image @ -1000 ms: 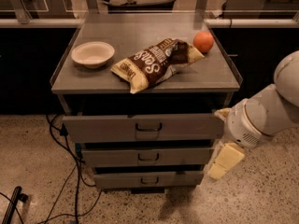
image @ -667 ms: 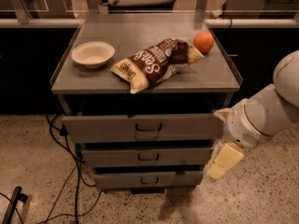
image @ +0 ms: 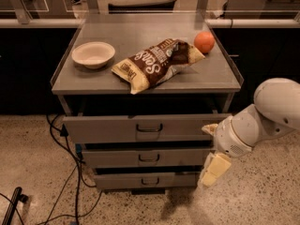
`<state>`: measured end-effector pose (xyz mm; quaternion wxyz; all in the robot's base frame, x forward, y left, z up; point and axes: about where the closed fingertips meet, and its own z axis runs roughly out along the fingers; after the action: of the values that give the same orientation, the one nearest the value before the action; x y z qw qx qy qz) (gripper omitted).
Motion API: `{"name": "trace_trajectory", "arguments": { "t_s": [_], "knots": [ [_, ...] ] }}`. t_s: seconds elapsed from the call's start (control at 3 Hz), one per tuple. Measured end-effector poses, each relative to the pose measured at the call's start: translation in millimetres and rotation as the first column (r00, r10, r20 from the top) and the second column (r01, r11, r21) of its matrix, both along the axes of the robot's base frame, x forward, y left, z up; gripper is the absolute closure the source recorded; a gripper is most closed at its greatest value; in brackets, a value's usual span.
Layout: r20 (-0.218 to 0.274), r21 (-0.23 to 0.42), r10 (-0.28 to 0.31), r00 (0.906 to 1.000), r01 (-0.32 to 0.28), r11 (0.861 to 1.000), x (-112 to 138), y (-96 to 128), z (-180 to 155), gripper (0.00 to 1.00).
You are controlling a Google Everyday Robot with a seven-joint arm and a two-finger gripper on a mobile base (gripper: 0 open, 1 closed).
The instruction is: Open bottom drawer
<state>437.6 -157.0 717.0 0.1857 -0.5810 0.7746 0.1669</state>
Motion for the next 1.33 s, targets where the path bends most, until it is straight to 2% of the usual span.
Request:
{"name": "trace_trajectory", "arguments": {
  "t_s": [0.33, 0.67, 1.0, 1.33],
  "knots": [
    [0.013, 0.044, 0.058, 0.9982, -0.059, 0.997, 10, 1, -32, 0.0],
    [-0.009, 0.07, 0.074, 0.9972, -0.073, 0.995, 3, -6, -73, 0.0],
    [-0.059, 0.076, 0.019, 0.9981, -0.015, 0.997, -1, -14, -103, 0.0],
    [-0.067, 0.08, 0.013, 0.9977, -0.008, 0.997, -2, -15, -112, 0.0]
  ]
}}
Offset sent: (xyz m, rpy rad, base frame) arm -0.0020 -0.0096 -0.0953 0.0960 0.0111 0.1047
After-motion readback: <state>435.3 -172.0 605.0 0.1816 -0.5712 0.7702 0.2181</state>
